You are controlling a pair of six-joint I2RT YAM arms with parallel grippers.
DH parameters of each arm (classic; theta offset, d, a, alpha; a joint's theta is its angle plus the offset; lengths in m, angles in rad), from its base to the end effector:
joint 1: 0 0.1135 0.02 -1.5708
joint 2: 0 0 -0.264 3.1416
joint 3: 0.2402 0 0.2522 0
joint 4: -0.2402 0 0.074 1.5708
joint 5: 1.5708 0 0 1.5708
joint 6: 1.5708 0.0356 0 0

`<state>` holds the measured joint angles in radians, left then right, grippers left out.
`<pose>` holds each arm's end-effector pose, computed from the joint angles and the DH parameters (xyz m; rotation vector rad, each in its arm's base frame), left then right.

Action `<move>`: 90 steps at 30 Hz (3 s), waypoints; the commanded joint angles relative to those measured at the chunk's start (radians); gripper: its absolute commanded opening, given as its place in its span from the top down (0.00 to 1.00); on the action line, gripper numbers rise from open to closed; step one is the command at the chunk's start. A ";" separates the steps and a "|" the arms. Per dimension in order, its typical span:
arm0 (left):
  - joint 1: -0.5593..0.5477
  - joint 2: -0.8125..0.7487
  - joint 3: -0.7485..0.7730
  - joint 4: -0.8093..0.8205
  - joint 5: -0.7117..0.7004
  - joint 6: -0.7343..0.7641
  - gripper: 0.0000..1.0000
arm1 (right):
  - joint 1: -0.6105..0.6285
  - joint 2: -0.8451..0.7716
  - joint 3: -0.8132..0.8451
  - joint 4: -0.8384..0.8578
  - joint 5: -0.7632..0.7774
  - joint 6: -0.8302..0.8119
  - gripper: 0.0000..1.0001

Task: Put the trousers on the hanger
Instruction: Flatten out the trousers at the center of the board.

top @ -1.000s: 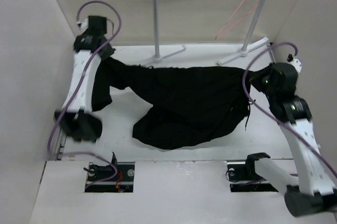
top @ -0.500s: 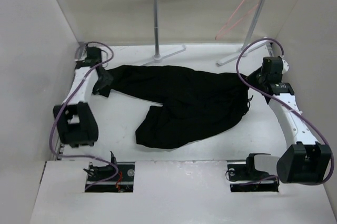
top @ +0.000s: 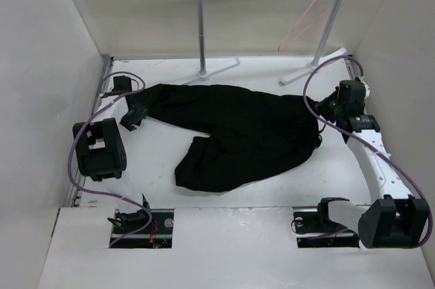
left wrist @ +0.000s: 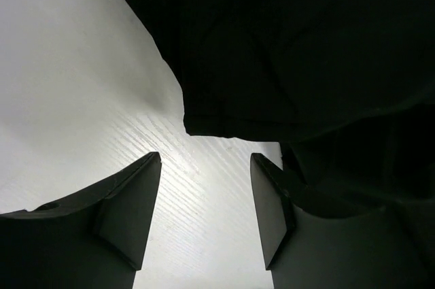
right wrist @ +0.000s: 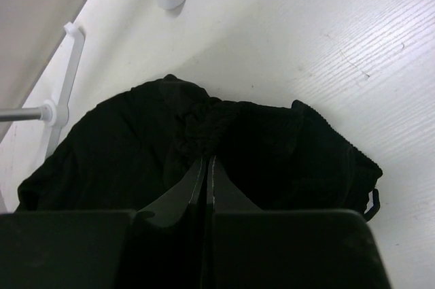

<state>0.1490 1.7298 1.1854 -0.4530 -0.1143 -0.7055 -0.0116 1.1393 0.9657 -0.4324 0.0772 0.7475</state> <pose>0.3571 0.0577 0.2068 -1.0997 2.3113 -0.0665 0.2512 -0.0057 0.3077 0.8541 2.0213 0.3342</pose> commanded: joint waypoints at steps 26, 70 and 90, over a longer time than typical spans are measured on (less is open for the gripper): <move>-0.006 -0.469 -0.018 -0.045 -0.292 -0.068 1.00 | -0.027 -0.038 -0.004 0.032 -0.028 -0.037 0.97; -0.478 -0.641 -0.601 -0.098 0.244 -0.281 0.43 | -0.135 0.158 -0.172 0.145 -0.017 0.087 0.76; -0.540 -0.840 -0.546 -0.043 0.239 -0.463 0.98 | -0.138 0.431 -0.157 0.265 -0.113 0.075 0.93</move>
<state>-0.4244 0.9798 0.5278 -0.4168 0.1871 -1.1473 -0.1455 1.5520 0.7719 -0.2081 -0.0284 0.8124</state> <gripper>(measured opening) 0.029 0.105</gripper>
